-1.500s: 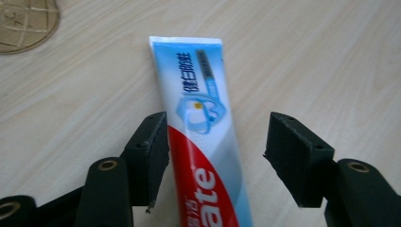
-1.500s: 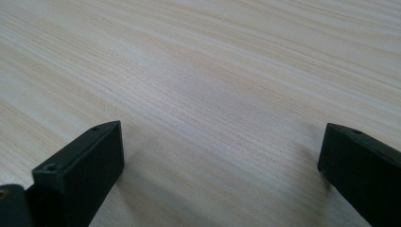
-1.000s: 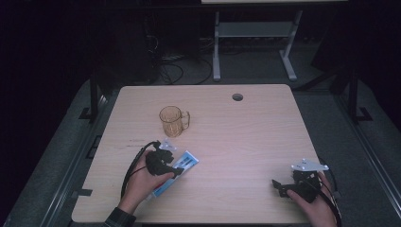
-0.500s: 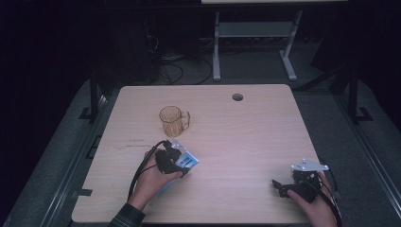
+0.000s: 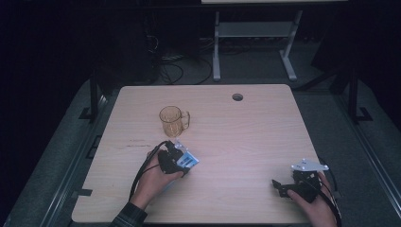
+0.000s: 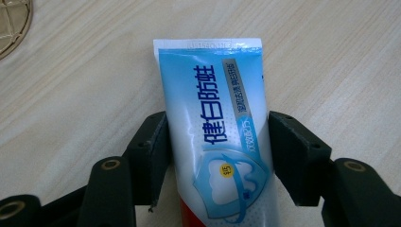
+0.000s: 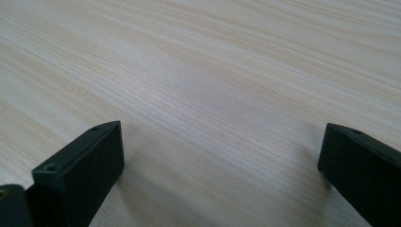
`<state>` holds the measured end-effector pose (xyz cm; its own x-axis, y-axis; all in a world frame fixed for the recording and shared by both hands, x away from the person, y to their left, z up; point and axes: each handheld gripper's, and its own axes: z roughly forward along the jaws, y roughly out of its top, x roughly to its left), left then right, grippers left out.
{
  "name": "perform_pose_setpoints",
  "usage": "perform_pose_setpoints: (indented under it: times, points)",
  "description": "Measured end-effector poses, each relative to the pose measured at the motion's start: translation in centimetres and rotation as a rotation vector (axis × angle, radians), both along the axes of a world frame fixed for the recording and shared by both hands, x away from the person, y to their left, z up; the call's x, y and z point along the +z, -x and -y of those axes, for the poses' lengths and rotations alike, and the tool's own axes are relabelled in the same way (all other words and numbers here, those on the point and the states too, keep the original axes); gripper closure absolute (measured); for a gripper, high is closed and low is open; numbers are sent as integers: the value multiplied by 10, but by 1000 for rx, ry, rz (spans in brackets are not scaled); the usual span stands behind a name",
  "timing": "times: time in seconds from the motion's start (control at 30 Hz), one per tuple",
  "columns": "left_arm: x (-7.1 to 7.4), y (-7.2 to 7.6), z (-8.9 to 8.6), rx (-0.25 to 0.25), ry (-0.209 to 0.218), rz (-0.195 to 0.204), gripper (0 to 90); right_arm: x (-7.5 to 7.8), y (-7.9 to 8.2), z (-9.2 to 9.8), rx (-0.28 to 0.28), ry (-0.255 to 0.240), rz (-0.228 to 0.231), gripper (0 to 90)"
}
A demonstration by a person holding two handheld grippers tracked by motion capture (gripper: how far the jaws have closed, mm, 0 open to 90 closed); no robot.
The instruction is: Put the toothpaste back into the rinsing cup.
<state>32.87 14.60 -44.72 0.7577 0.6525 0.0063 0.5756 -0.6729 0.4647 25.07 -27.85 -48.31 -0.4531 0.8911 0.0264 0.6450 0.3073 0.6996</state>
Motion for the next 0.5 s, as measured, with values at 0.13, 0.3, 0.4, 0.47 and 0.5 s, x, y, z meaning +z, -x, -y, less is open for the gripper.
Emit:
perform_pose_setpoints:
  times: [0.13,0.3,0.4,0.47,0.5]
  points:
    - [0,-1,0,-2,-2,-3,436,0,0,0,0,0,0,5]
    - [1,0,-1,1,-2,-6,489,0,0,0,0,0,0,5]
    - [2,1,-2,4,-4,-9,533,0,0,0,1,1,0,5]
    - [2,1,-2,7,-7,-10,560,0,0,0,0,0,0,5]
    - [3,2,-2,10,-8,-12,574,0,0,0,1,1,0,5]
